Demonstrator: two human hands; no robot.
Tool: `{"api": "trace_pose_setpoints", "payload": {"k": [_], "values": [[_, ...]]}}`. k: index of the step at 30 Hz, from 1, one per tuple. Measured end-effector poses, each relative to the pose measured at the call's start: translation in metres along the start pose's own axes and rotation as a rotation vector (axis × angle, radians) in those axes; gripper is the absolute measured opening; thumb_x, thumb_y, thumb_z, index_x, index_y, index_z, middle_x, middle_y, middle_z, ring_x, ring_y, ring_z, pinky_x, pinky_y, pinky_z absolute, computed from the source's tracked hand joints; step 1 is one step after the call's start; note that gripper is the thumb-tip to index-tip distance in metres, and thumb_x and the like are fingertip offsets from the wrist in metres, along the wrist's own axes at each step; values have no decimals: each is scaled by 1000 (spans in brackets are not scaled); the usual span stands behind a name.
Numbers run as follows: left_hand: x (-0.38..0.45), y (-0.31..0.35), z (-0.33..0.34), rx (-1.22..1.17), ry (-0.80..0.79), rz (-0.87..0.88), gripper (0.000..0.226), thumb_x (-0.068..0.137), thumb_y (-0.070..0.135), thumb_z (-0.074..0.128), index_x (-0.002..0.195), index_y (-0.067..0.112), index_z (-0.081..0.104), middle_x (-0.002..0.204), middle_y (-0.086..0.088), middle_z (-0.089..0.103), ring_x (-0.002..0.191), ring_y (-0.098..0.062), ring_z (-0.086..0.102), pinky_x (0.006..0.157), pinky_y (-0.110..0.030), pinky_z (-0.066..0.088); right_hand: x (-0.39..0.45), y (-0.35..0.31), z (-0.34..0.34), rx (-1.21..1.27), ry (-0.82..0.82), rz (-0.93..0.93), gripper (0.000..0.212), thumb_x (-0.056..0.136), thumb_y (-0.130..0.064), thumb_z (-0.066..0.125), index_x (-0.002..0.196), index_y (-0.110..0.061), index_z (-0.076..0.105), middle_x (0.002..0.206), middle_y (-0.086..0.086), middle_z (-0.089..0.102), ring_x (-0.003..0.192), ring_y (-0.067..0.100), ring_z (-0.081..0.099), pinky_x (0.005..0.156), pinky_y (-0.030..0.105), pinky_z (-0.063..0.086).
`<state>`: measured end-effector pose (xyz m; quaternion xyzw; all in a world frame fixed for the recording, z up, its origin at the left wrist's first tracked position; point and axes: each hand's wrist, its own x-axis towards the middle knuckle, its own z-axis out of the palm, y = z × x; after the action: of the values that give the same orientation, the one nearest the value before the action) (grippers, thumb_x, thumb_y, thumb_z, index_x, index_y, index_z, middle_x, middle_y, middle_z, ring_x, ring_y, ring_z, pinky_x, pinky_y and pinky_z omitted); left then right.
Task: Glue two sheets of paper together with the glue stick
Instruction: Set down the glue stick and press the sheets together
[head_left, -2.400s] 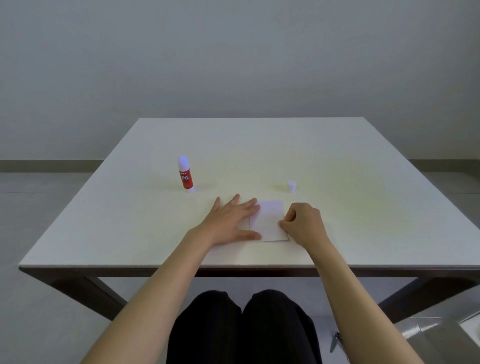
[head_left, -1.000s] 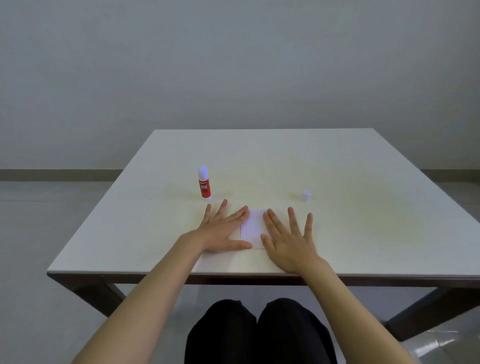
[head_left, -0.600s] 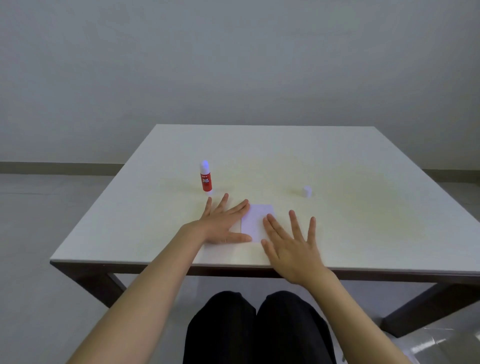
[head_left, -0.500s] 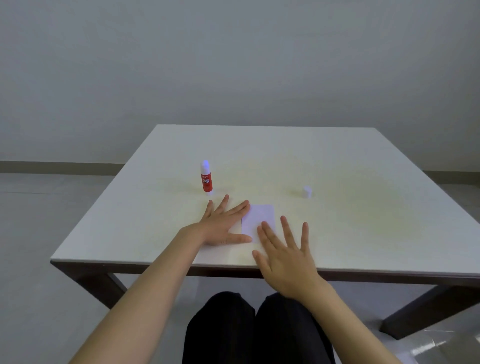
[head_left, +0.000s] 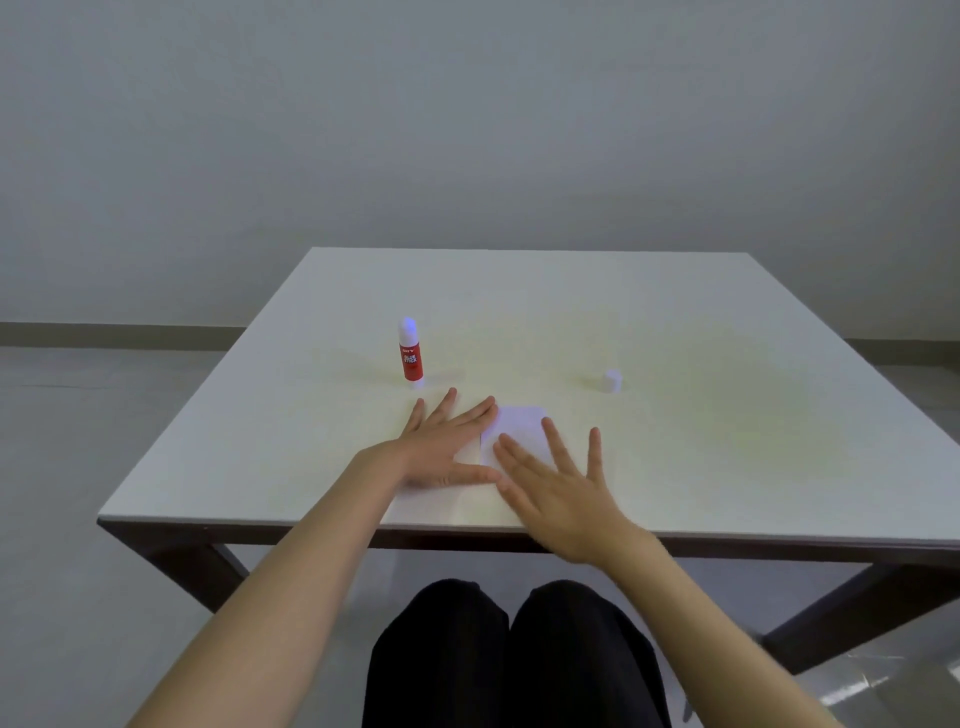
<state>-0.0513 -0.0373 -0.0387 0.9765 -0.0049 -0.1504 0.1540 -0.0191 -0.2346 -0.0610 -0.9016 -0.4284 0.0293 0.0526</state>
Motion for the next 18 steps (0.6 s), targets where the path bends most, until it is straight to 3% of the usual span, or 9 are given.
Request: {"api": "trace_pose_setpoints", "payload": {"k": [4,6,9,11,15,18], "values": [[0,0,0,2,7,-6,92,84,68,42,150,32,-11,157,21,-15,143,-18,-27,116,-51,-17,22,29,-19,-28,-90,199,57,97,-50,4,150,-31,-6,160,-17,-9,145,28,-21,107,59,-23],[1,-1,1,-3,12,-4,92,83,69,42,150,33,-10,157,22,-15,143,-17,-27,116,-51,-17,24,19,-19,-61,-89,139,61,95,-53,3,150,-29,-7,160,-15,-10,145,29,-22,106,58,-25],[2,-3,3,-21,26,12,91,83,68,43,149,34,-9,157,24,-13,144,-17,-26,116,-50,-16,19,-1,-5,-60,-85,-94,67,88,-60,-4,149,-32,-8,158,-17,-11,145,26,-23,101,55,-30],[2,-3,3,-25,27,10,92,82,70,43,149,35,-9,157,25,-13,144,-16,-26,116,-50,-17,22,6,-7,-44,-87,-79,62,91,-58,-2,148,-35,-9,158,-19,-12,145,25,-23,104,56,-28],[2,-2,2,-6,20,-6,93,81,71,42,149,34,-10,158,22,-14,144,-17,-26,115,-50,-17,29,22,-17,-45,-107,126,59,96,-52,4,149,-31,-11,159,-16,-13,145,27,-22,108,57,-24],[2,-2,2,-9,25,-2,91,84,67,43,149,33,-9,158,22,-12,144,-18,-26,116,-51,-16,22,1,-8,-39,-81,-12,66,91,-59,0,149,-29,-12,159,-14,-14,144,27,-24,104,56,-28]]}}
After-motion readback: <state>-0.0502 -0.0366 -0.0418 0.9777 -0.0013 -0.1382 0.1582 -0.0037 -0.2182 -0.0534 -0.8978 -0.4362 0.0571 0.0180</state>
